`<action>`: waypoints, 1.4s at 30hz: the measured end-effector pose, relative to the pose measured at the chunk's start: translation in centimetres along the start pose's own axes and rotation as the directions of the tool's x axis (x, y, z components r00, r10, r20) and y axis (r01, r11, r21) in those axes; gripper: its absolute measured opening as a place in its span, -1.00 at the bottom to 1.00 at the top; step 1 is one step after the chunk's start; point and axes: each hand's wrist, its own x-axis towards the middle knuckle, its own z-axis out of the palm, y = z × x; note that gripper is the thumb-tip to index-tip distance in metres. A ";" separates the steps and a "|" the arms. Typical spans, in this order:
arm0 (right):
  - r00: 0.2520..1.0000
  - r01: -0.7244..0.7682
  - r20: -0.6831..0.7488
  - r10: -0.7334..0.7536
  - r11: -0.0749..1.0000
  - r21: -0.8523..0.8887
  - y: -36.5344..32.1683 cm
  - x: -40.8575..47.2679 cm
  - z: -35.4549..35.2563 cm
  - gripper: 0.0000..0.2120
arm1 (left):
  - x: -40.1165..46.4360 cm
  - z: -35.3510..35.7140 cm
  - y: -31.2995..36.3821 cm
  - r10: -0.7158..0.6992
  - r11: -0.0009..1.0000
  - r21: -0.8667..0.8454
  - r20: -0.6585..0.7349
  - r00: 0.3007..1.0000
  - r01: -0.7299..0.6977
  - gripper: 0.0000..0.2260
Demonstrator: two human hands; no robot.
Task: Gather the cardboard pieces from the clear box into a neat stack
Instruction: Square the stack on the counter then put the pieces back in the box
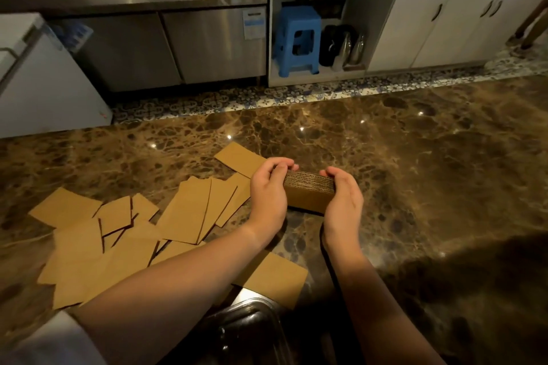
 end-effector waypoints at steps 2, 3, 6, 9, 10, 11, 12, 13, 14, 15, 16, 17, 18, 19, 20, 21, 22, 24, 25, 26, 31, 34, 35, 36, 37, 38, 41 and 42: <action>1.000 0.010 0.016 -0.010 1.000 0.022 0.1 -0.5 0.1 -0.71 | 0.3 -0.2 0.2 0.031 0.999 0.016 0.014 0.999 -0.031 -0.77; 1.000 0.016 0.026 -0.016 1.000 0.018 0.3 -0.7 0.1 -0.70 | 0.4 -0.5 0.1 0.024 0.999 0.023 0.019 1.000 -0.024 -0.76; 0.988 0.016 0.156 -0.013 1.000 -0.022 1.0 -1.3 -0.4 -0.67 | 0.3 -1.6 -0.9 -0.017 1.000 0.024 0.059 0.998 0.015 -0.73; 0.926 0.069 0.377 0.024 0.971 -0.229 0.8 -0.8 -2.2 -0.49 | 0.4 -2.1 -1.2 -0.020 0.999 0.034 0.093 0.995 0.017 -0.76; 0.900 0.126 0.435 0.038 0.931 -0.342 0.4 -0.5 -2.8 -0.44 | 0.4 -2.1 -1.1 -0.019 0.999 0.043 0.097 0.995 0.015 -0.76; 0.890 0.185 0.455 0.045 0.875 -0.448 -0.3 -0.2 -3.0 -0.43 | 0.5 -2.1 -0.8 -0.022 0.997 0.070 0.100 0.995 0.015 -0.75; 0.896 0.224 0.442 0.038 0.821 -0.525 -0.9 0.0 -3.1 -0.46 | 0.5 -2.1 -0.5 -0.026 0.994 0.105 0.118 0.993 0.014 -0.74; 0.909 0.233 0.416 0.023 0.799 -0.555 -1.6 0.1 -3.0 -0.49 | 0.6 -2.1 0.0 -0.040 0.986 0.164 0.136 0.990 0.018 -0.73; 0.920 0.222 0.391 0.013 0.806 -0.549 -2.3 -0.1 -2.9 -0.51 | 0.6 -2.2 0.7 -0.059 0.977 0.212 0.172 0.983 0.021 -0.75; 0.929 0.192 0.369 0.012 0.839 -0.510 -3.1 -0.4 -2.6 -0.53 | 0.6 -2.5 1.9 -0.074 0.971 0.237 0.224 0.972 0.019 -0.80; 0.937 0.141 0.348 0.025 0.885 -0.443 -3.9 -0.8 -2.4 -0.55 | 0.6 -3.2 3.1 -0.080 0.969 0.247 0.296 0.952 0.005 -0.84; 0.938 0.093 0.344 0.037 0.931 -0.354 -4.9 -1.5 -2.1 -0.57 | 0.3 -4.1 4.9 -0.052 0.962 0.268 0.364 0.930 -0.052 -0.73; 0.936 0.051 0.349 0.044 0.965 -0.257 -6.0 -2.4 -1.7 -0.57 | -0.2 -5.0 6.5 -0.005 0.954 0.274 0.421 0.907 -0.121 -0.53; 0.932 0.021 0.361 0.039 0.987 -0.161 -7.1 -3.5 -1.4 -0.58 | -1.1 -5.9 8.2 0.049 0.953 0.250 0.436 0.899 -0.173 -0.36; 0.925 0.001 0.379 0.031 0.996 -0.085 -8.4 -5.0 -0.8 -0.58 | -2.5 -7.0 9.9 0.107 0.956 0.206 0.422 0.900 -0.210 -0.25; 0.915 -0.023 0.402 0.031 0.999 -0.026 -9.3 -6.2 -0.5 -0.58 | -3.8 -7.6 10.9 0.150 0.965 0.141 0.398 0.905 -0.221 -0.20; 0.898 -0.050 0.438 0.031 0.998 0.032 -10.1 -7.5 -0.2 -0.59 | -5.4 -8.0 12.0 0.188 0.970 0.075 0.360 0.914 -0.230 -0.20; 0.850 -0.131 0.523 0.063 0.987 0.095 -11.1 -10.8 0.8 -0.57 | -8.8 -8.5 13.2 0.248 0.968 -0.041 0.252 0.935 -0.246 -0.27; 0.828 -0.168 0.553 0.090 0.981 0.092 -11.2 -12.3 1.2 -0.55 | -10.3 -8.6 13.5 0.258 0.966 -0.082 0.186 0.948 -0.247 -0.32; 0.806 -0.205 0.582 0.114 0.974 0.093 -11.2 -13.9 1.5 -0.52 | -11.8 -8.9 13.9 0.252 0.965 -0.106 0.107 0.962 -0.241 -0.37; 0.616 -0.114 0.782 0.101 0.993 -0.038 -12.4 -17.7 1.2 -0.54 | -16.2 -11.9 14.7 0.238 0.962 -0.100 -0.141 0.961 -0.253 -0.35; 0.529 0.108 0.845 0.075 0.982 -0.154 -13.7 -18.7 0.9 -0.61 | -18.3 -13.7 14.9 0.202 0.975 -0.057 -0.159 0.966 -0.213 -0.32; 0.524 0.165 0.848 0.081 0.967 -0.195 -13.7 -19.3 1.1 -0.61 | -19.1 -14.2 14.8 0.183 0.980 -0.044 -0.148 0.972 -0.192 -0.32; 0.520 0.209 0.850 0.084 0.952 -0.222 -13.6 -19.9 1.5 -0.60 | -19.8 -14.6 14.8 0.167 0.984 -0.032 -0.135 0.977 -0.173 -0.31; 0.509 0.223 0.855 0.100 0.944 -0.243 -13.4 -20.4 1.7 -0.60 | -20.6 -15.2 14.7 0.152 0.988 0.002 -0.130 0.980 -0.153 -0.29; 0.494 0.212 0.859 0.136 0.939 -0.271 -13.2 -20.9 1.7 -0.61 | -21.5 -16.1 14.7 0.133 0.990 0.055 -0.129 0.983 -0.127 -0.26; 0.448 0.164 0.842 0.300 0.898 -0.408 -12.5 -21.3 0.5 -0.63 | -24.1 -20.0 15.2 0.085 0.992 0.106 -0.174 0.981 -0.067 -0.28; 0.431 0.139 0.830 0.354 0.882 -0.449 -11.9 -21.5 -0.2 -0.65 | -25.0 -21.7 15.1 0.097 0.992 0.107 -0.236 0.967 -0.073 -0.35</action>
